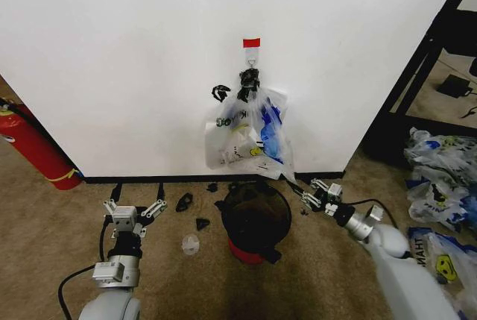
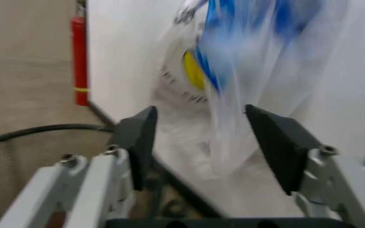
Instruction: Pick up the garbage bag from the wall and place it over the trash bin.
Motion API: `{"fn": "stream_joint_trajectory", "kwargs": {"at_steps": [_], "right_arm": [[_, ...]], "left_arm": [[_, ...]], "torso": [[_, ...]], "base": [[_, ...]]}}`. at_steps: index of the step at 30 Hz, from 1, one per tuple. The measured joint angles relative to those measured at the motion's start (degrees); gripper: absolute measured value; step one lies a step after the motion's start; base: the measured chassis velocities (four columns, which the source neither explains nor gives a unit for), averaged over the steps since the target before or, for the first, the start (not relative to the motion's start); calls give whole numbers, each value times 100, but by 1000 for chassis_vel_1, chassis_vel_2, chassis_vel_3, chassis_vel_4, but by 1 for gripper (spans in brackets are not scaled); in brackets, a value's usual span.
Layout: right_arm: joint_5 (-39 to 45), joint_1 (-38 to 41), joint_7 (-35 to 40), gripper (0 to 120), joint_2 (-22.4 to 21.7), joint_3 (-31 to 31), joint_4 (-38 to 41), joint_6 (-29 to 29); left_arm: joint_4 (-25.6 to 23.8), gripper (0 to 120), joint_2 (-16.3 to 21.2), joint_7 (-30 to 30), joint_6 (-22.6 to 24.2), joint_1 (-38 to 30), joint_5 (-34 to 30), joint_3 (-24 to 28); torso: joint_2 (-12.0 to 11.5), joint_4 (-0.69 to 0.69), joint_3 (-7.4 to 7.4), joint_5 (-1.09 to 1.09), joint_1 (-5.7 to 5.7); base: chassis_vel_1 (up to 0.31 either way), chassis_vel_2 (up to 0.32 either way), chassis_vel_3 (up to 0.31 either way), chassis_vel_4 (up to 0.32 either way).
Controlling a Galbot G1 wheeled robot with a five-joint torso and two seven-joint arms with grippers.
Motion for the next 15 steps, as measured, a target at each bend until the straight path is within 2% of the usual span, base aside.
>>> {"fn": "stream_joint_trajectory", "kwargs": {"at_steps": [7,8,11,14,15], "right_arm": [[-308,-49,1043,84,-116,-273,495,802],[-308,-49,1043,84,-116,-273,495,802],[-456,48,1616,97,-108,-720,655,1086],[-946,209,2266,100,-54,-1021,597,1132],[-946,209,2266,100,-54,-1021,597,1132]], "left_arm": [[41,100,-20,5,3,-31,37,36],[41,100,-20,5,3,-31,37,36],[46,100,-11,7,9,-40,41,35],[45,100,-4,8,13,-36,40,23],[45,100,-4,8,13,-36,40,23]], "torso": [[0,1,-1,-1,0],[0,1,-1,-1,0],[0,1,-1,-1,0],[0,4,0,0,0],[0,4,0,0,0]], "base": [[0,0,0,0],[0,0,0,0],[0,0,0,0],[0,0,0,0],[0,0,0,0]]}}
